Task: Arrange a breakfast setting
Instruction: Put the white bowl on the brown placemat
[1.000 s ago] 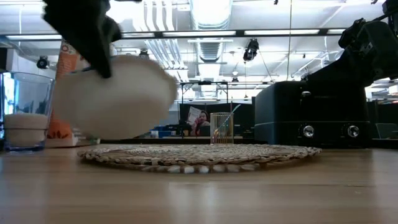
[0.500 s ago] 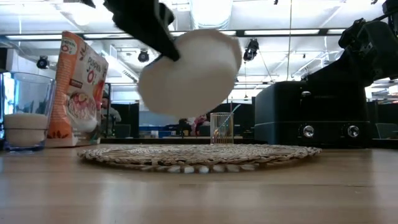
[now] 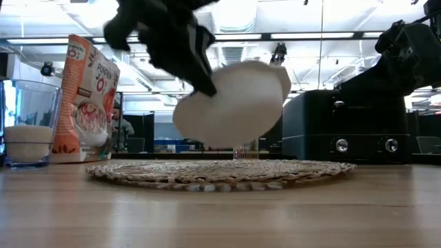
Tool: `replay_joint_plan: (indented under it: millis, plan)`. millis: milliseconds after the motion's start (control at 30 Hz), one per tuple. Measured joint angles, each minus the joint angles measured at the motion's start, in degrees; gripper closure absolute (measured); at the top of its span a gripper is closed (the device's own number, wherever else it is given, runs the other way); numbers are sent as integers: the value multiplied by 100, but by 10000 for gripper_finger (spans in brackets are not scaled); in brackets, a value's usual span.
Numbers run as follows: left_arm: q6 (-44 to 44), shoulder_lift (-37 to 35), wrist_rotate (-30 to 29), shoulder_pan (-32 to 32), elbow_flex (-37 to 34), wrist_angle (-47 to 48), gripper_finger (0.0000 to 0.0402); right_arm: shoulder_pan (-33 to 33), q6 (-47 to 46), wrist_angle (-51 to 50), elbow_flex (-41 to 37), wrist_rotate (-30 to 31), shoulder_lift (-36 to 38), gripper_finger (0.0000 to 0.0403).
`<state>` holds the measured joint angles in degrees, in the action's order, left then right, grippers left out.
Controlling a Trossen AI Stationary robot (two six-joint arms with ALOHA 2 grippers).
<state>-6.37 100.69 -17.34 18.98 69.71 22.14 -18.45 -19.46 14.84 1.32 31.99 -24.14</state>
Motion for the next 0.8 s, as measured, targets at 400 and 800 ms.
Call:
replay_joint_plan:
  millis: [400,800]
  plan:
    - [-769,612,-26,-261,375,-39,358,0,0,1,1,-2,0,323]
    - [-1328,1246,-11,-530,930,-10,358,1,0,-1,0,0,0,323]
